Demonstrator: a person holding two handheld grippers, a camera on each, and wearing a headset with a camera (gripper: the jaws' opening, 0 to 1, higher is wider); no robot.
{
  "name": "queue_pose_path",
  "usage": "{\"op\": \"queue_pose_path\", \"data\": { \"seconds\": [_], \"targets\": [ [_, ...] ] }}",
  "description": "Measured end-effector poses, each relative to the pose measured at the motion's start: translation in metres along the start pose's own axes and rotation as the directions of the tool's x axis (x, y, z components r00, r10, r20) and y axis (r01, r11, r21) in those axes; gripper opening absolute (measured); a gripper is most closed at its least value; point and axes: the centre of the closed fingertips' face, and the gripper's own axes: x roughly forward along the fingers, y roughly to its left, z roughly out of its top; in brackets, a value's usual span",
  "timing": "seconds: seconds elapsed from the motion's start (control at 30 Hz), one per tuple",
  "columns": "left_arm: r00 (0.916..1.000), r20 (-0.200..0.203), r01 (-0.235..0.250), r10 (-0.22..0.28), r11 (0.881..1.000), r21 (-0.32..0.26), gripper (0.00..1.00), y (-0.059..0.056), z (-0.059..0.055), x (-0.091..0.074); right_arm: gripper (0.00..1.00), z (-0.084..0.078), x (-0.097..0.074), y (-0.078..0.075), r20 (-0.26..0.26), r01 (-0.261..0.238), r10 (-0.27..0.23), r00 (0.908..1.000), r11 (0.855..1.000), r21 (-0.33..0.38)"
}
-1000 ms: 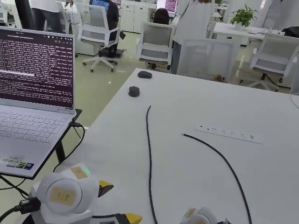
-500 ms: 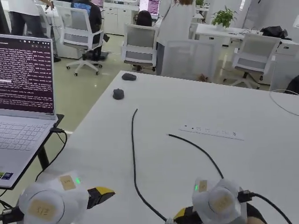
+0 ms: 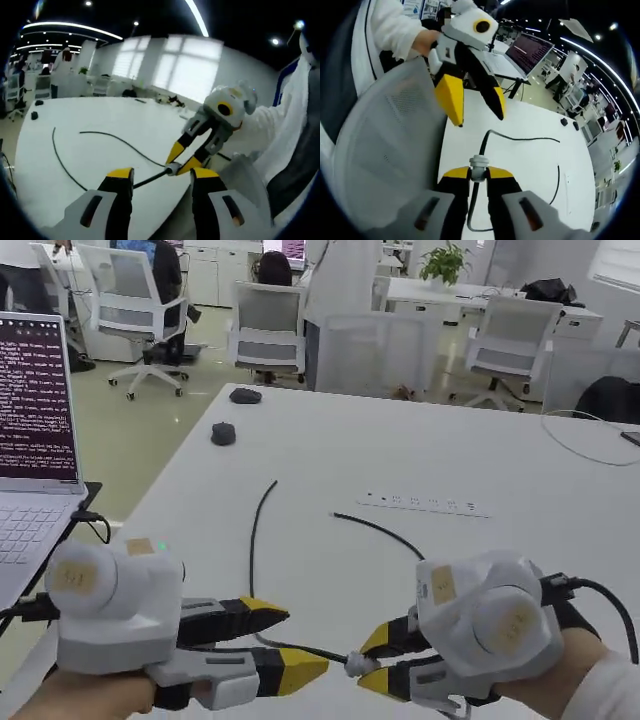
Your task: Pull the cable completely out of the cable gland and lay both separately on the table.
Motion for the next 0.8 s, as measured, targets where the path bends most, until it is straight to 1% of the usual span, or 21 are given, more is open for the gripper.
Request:
{"op": "queue_pose_path", "data": {
  "seconds": [0.03,0.1,0.17,0.27,0.33,0.43,0.47,0.5,0.57,0.6,0.63,0.67,0.7,0.73,0.77,0.8],
  "targets": [
    [0.9999,-0.009,0.011,-0.011,1.000,0.007,0.46,-0.003,0.001,0.003,0.11,0.004,-0.004,0.000,0.002,0.011,-0.011,0.9999,0.999,-0.032],
    [0.9997,-0.015,0.020,-0.020,1.000,0.023,0.43,-0.006,0.002,0.006,0.11,0.009,-0.008,0.001,0.004,0.018,-0.018,0.9998,0.999,-0.051],
    [0.9993,-0.016,0.034,-0.034,0.999,0.026,0.40,-0.009,0.004,0.008,0.11,0.015,-0.013,0.001,0.003,0.031,-0.030,0.9995,0.996,-0.086],
    [0.9969,-0.010,0.078,-0.078,0.996,0.030,0.37,-0.017,0.008,0.010,0.11,0.025,-0.022,0.003,0.012,0.039,-0.038,0.9992,0.993,-0.108],
    [0.9942,-0.022,0.106,-0.105,0.993,0.046,0.35,-0.023,0.008,0.012,0.11,0.030,-0.027,0.002,0.019,0.048,-0.046,0.9988,0.992,-0.121],
    [0.9905,-0.037,0.134,-0.133,0.990,0.052,0.29,-0.029,0.007,0.014,0.11,0.036,-0.031,0.002,0.025,0.050,-0.047,0.9986,0.989,-0.137],
    [0.9888,-0.037,0.147,-0.145,0.988,0.057,0.28,-0.032,0.008,0.014,0.11,0.038,-0.033,0.002,0.026,0.049,-0.046,0.9986,0.988,-0.148],
    [0.9878,-0.034,0.154,-0.152,0.987,0.056,0.28,-0.033,0.009,0.015,0.11,0.039,-0.034,0.002,0.025,0.050,-0.047,0.9986,0.986,-0.159],
    [0.9837,-0.016,0.180,-0.179,0.983,0.040,0.26,-0.037,0.013,0.015,0.11,0.042,-0.036,0.001,0.026,0.055,-0.052,0.9983,0.984,-0.168],
    [0.9809,-0.023,0.194,-0.193,0.980,0.032,0.23,-0.040,0.013,0.015,0.11,0.041,-0.036,0.000,0.016,0.058,-0.056,0.9983,0.983,-0.176],
    [0.9780,-0.019,0.208,-0.208,0.978,0.015,0.22,-0.041,0.014,0.015,0.11,0.041,-0.036,0.000,0.013,0.062,-0.060,0.9981,0.980,-0.189],
    [0.9769,-0.012,0.213,-0.213,0.977,0.011,0.20,-0.041,0.015,0.014,0.11,0.042,-0.037,-0.001,0.013,0.065,-0.063,0.9979,0.978,-0.197],
    [0.9750,-0.009,0.222,-0.222,0.975,0.015,0.19,-0.043,0.015,0.014,0.11,0.043,-0.038,-0.001,0.015,0.061,-0.060,0.9981,0.978,-0.199],
    [0.9719,-0.002,0.235,-0.235,0.971,0.035,0.17,-0.046,0.016,0.013,0.11,0.044,-0.039,-0.001,0.017,0.058,-0.056,0.9983,0.978,-0.201],
    [0.9737,0.012,0.226,-0.227,0.971,0.077,0.17,-0.046,0.019,0.012,0.11,0.045,-0.040,-0.001,0.022,0.053,-0.050,0.9985,0.976,-0.212],
    [0.9737,0.024,0.223,-0.227,0.970,0.096,0.17,-0.046,0.021,0.011,0.11,0.046,-0.041,-0.002,0.026,0.055,-0.050,0.9984,0.974,-0.221]
  ]
}}
